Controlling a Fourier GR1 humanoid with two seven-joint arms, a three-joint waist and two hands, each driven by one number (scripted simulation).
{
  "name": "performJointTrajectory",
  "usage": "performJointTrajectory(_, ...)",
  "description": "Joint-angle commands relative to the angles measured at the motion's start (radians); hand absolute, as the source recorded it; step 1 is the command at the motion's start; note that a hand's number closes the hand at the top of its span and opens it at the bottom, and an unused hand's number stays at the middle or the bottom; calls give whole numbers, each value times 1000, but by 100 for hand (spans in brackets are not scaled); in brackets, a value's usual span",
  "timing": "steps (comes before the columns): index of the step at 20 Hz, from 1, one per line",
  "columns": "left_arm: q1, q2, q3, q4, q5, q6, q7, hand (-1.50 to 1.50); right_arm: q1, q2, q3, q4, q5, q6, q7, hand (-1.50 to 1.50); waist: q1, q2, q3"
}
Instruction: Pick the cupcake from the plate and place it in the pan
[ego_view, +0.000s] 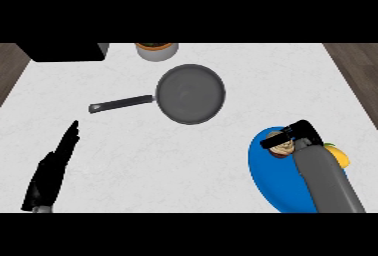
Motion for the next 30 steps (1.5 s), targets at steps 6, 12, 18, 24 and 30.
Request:
performJointTrajectory(6, -2, 10, -2, -2, -1, -12, 12, 0, -36, 50, 189, -137, 472, -285, 316, 150, -5, -4, 3)
performJointTrajectory(12, 7, 0, -7, -14, -2, -6, 14, 0, -143, 123, 299, -254, 802, -215, 452, 150, 15, 1, 11)
performJointTrajectory(18, -15, -16, -35, -18, -9, -17, 2, 0, -254, 184, 248, -294, 975, -148, 472, 150, 58, 34, 20)
performJointTrajectory(24, -85, 10, -21, -6, 15, -64, 23, 0, -330, 185, 137, -215, 938, -253, 473, 150, 88, 57, 23)
performJointTrajectory(30, -55, -25, -62, -35, -11, -44, 12, 0, -402, 185, 27, -56, 892, -403, 433, 150, 131, 70, 24)
